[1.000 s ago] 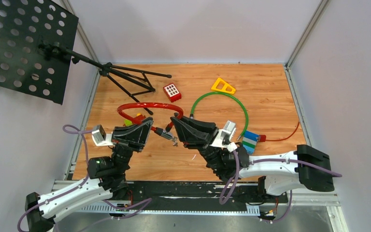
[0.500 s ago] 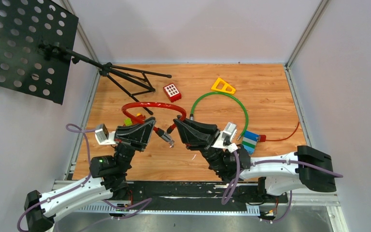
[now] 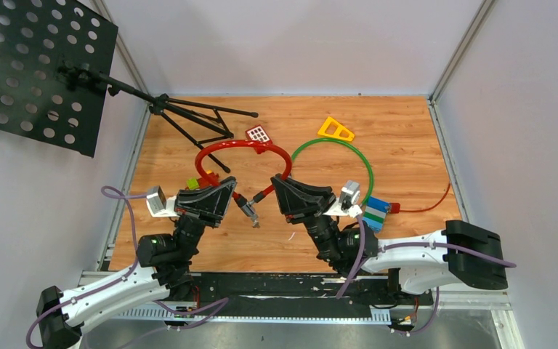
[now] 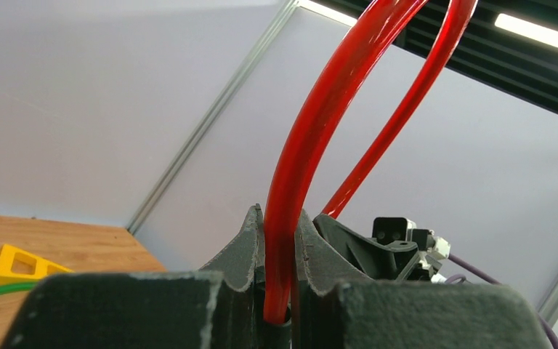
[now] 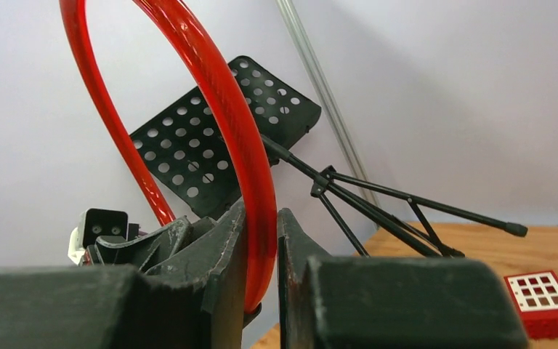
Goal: Lock with the key
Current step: Lock the lock.
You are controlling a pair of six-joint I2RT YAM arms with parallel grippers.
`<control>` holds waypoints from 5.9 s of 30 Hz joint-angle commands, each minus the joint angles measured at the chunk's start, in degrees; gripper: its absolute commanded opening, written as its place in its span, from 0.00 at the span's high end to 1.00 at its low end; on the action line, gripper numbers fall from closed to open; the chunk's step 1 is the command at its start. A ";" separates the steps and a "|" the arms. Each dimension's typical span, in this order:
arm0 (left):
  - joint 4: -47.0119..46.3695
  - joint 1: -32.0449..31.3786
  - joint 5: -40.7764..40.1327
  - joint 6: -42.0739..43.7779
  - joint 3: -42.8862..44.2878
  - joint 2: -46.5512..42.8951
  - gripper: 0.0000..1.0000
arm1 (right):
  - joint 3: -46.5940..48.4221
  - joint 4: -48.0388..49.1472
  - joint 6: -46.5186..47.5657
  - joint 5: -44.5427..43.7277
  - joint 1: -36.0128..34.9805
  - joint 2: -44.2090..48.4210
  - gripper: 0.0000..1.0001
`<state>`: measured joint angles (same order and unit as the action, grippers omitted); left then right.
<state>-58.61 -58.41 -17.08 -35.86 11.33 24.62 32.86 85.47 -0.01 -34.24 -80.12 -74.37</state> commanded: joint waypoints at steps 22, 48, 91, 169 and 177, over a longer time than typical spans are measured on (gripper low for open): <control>-7.27 0.02 -2.34 -1.84 1.06 -2.25 1.00 | -6.08 1.99 -6.43 -5.13 -4.68 -1.23 0.98; -1.59 -0.01 1.71 -0.18 2.20 -2.91 1.00 | -5.09 0.58 3.26 -5.40 -4.96 0.14 0.65; 4.02 0.03 2.04 -1.02 5.10 -3.63 1.00 | -10.10 -20.52 15.04 11.65 -4.79 12.42 0.38; 7.68 -0.03 -1.85 -4.40 7.04 -4.89 1.00 | -1.47 -15.36 66.09 2.80 -11.30 -0.91 0.68; 7.54 0.03 -1.82 -4.40 7.04 -4.93 1.00 | -1.35 -15.16 66.82 2.02 -11.29 -1.44 0.74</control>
<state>-46.68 -58.41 -18.55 -38.76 15.62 20.49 29.32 67.66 66.13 -30.70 -91.07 -75.02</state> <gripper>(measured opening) 0.142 0.270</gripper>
